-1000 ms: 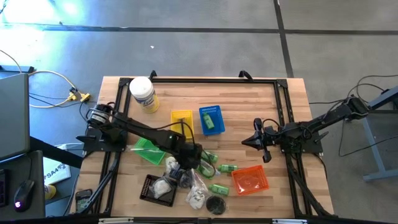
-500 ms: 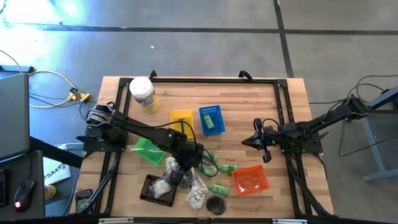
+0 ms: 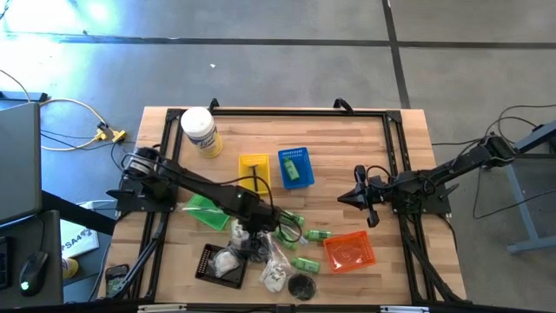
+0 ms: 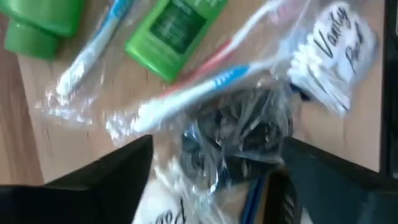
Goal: Pick & Place Travel size toiletries
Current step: Put the hairbrush into the orange bin
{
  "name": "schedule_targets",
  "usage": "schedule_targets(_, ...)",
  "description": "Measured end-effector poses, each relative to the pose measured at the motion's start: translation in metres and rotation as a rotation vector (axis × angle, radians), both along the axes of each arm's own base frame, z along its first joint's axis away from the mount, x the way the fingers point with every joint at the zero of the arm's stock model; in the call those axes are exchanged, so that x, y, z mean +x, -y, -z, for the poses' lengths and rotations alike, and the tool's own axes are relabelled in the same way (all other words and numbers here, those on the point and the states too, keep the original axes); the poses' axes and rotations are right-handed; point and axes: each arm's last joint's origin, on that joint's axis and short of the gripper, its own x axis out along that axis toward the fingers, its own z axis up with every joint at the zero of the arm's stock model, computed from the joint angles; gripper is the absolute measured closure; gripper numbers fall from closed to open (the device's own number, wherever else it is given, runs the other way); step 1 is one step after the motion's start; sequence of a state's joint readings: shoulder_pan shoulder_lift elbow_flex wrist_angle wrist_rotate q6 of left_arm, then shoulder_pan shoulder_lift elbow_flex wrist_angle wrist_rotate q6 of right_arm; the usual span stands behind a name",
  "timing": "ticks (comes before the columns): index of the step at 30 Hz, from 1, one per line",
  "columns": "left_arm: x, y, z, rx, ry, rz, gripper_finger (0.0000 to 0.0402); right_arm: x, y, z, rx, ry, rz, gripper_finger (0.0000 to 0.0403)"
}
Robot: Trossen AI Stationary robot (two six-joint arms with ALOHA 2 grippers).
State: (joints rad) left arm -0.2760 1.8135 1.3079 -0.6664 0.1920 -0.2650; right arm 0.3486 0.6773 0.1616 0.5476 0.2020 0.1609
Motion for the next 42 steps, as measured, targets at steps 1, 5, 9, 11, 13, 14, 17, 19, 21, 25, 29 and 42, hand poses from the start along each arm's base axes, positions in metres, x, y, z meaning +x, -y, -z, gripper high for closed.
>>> schedule_targets(1,-0.001,-0.001,0.002,0.023,-0.012,-0.016,0.0038,0.0,0.0,0.0,0.0,0.0,0.0,0.0401)
schedule_targets(5,0.002,-0.002,0.012,0.072,-0.036,-0.047,0.0028,0.0,0.0,0.0,0.0,0.0,0.0,0.0401)
schedule_targets(9,0.004,-0.001,0.027,0.089,-0.082,-0.038,0.0039,0.0,0.0,0.001,-0.002,-0.006,0.001,0.0401)
schedule_targets(11,0.004,-0.001,0.033,0.101,-0.114,-0.027,0.0048,0.0,0.0,0.001,-0.006,-0.006,0.006,0.0401)
schedule_targets(13,0.005,-0.001,0.037,0.096,-0.119,-0.023,0.0057,0.0,0.0,0.001,-0.007,-0.007,0.008,0.0401)
schedule_targets(14,0.005,-0.001,0.038,0.098,-0.122,-0.024,0.0062,0.0,0.0,0.001,-0.008,-0.006,0.008,0.0401)
schedule_targets(17,0.005,-0.001,0.037,0.1,-0.115,-0.021,0.0081,0.0,0.0,0.001,-0.009,-0.007,0.008,0.0401)
schedule_targets(19,0.005,-0.001,0.035,0.103,-0.111,-0.016,0.0096,0.0,0.0,0.001,-0.009,-0.006,0.008,0.0401)
schedule_targets(21,0.006,-0.001,0.033,0.104,-0.104,-0.017,0.0115,0.0,0.0,0.001,-0.009,-0.005,0.008,0.0401)
schedule_targets(25,0.008,0.0,0.03,0.1,-0.093,-0.016,0.0169,0.0,0.0,0.0,-0.008,-0.002,0.008,0.0401)
schedule_targets(29,0.008,0.0,0.029,0.111,-0.089,0.017,0.024,0.0,0.0,0.0,-0.009,-0.003,0.008,0.0401)
schedule_targets(42,0.002,-0.002,0.01,0.101,-0.051,0.03,0.0391,0.0,0.0,0.0,-0.009,-0.003,0.008,0.0401)
